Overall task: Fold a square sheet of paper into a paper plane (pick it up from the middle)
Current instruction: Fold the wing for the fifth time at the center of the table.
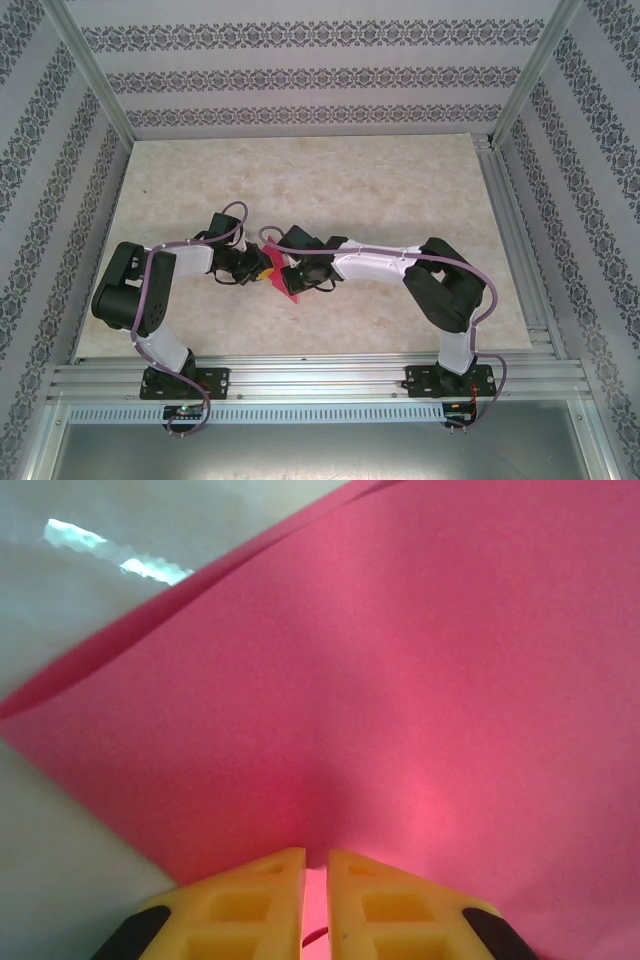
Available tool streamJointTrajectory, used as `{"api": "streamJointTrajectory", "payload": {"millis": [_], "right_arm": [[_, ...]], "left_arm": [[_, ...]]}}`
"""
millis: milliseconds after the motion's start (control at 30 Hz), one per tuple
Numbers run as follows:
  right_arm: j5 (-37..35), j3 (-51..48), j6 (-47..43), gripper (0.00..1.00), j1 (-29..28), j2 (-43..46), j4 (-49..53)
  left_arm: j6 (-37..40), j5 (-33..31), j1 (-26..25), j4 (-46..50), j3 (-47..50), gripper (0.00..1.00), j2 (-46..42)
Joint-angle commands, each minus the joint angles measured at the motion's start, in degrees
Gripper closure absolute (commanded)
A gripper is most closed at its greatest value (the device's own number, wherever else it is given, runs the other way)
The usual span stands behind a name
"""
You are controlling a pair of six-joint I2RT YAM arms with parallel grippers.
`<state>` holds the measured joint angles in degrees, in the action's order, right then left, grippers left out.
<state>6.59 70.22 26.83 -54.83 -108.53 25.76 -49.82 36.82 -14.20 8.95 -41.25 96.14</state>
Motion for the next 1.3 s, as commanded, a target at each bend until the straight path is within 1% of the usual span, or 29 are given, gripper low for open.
{"api": "streamJointTrajectory", "payload": {"millis": [0, 67, 167, 233, 267, 367, 433, 500, 667, 800, 867, 1000, 1167, 1267], "right_arm": [[-6.19, 1.75, -2.41, 0.96, -1.54, -0.88, 2.23], [-9.49, 1.6, -3.28, 0.98, -2.47, -0.72, 2.33], [-12.14, 1.58, -4.77, 0.97, -3.51, -1.43, 2.03], [-13.97, 2.37, -5.66, 0.97, -4.0, -2.5, 2.62], [-15.07, 2.73, -5.92, 0.97, -4.29, -3.09, 2.87], [-18.12, 2.49, -6.92, 0.97, -5.32, -3.53, 1.61], [-19.37, 2.52, -7.23, 0.97, -5.72, -3.62, 1.62], [-20.36, 2.26, -7.32, 0.97, -6.07, -3.64, 1.36], [-25.12, 1.32, -8.64, 0.95, -8.21, -2.91, -0.37], [-26.34, 1.15, -9.3, 0.96, -9.25, -3.52, -1.08], [-27.78, 1.06, -9.6, 0.96, -9.88, -3.78, -1.5], [-28.83, 2.11, -9.75, 0.96, -9.95, -5.16, -0.36], [-29.54, 2.21, -9.86, 0.96, -10.16, -5.46, -0.23], [-29.22, 2.29, -10.52, 0.95, -10.23, -5.46, -0.65]], "left_arm": [[-0.76, 0.78, 1.42, -0.71, -0.75, 0.83, -0.63], [-2.08, 1.1, 2.34, -0.77, -0.54, 0.81, -1.49], [-4.52, 2.72, 3.56, -2.09, 0.44, 0.73, -3.44], [-5.05, 2.81, 3.95, -1.51, 0.71, 0.71, -5.47], [-5.35, 1.96, 4.08, -0.4, 0.86, 0.66, -7.11], [-6.07, 0.81, 4.67, 1.43, 1.82, 0.47, -11.82], [-6.78, 1.0, 5.15, 1.39, 2.49, 0.43, -14.0], [-8.84, 1.37, 5.22, 0.02, 3.31, 0.34, -15.03], [-14.62, 4.77, 5.28, -6.99, 5.62, 0.29, -12.51], [-17.05, 5.08, 5.23, -11.13, 6.71, 0.28, -10.97], [-17.31, 4.51, 5.25, -11.16, 6.73, 0.26, -10.52], [-18.08, 6.25, 5.23, -13.34, 6.65, 0.25, -8.97], [-16.11, 7.43, 5.17, -11.8, 5.4, 0.26, -7.83], [-15.24, 9.28, 4.97, -12.25, 4.68, 0.26, -5.99]]}}
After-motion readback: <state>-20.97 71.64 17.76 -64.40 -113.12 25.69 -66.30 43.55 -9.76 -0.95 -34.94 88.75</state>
